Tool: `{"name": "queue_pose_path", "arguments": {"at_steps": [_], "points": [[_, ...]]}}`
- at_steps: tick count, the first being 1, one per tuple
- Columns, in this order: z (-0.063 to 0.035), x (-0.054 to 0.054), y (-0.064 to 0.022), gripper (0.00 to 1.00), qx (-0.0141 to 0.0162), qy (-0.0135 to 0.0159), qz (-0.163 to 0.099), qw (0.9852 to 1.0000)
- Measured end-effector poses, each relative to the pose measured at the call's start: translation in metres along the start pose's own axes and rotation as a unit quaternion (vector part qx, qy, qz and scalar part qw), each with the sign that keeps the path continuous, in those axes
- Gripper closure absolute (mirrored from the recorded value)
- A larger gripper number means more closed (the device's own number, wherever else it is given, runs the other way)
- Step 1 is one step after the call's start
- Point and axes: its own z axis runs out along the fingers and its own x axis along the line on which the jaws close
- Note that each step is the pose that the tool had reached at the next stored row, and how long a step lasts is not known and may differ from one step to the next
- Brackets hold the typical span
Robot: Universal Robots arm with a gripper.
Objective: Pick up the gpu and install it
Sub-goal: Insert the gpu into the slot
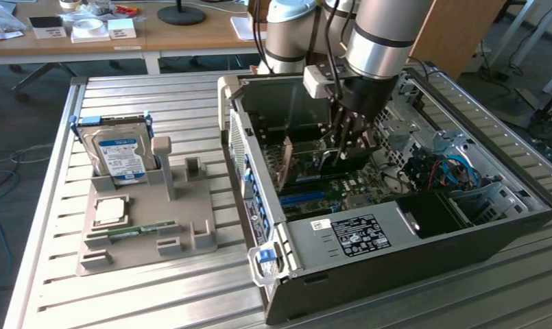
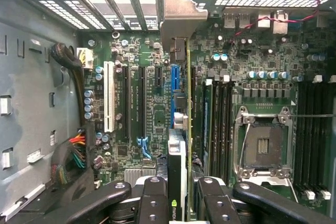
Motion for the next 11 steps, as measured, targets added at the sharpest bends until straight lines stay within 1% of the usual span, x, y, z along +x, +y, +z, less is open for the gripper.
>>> {"name": "queue_pose_path", "arguments": {"at_steps": [11], "points": [[0.0148, 0.000, 0.0063, 0.73, 0.0000, 0.0000, 0.000, 1.0000]]}}
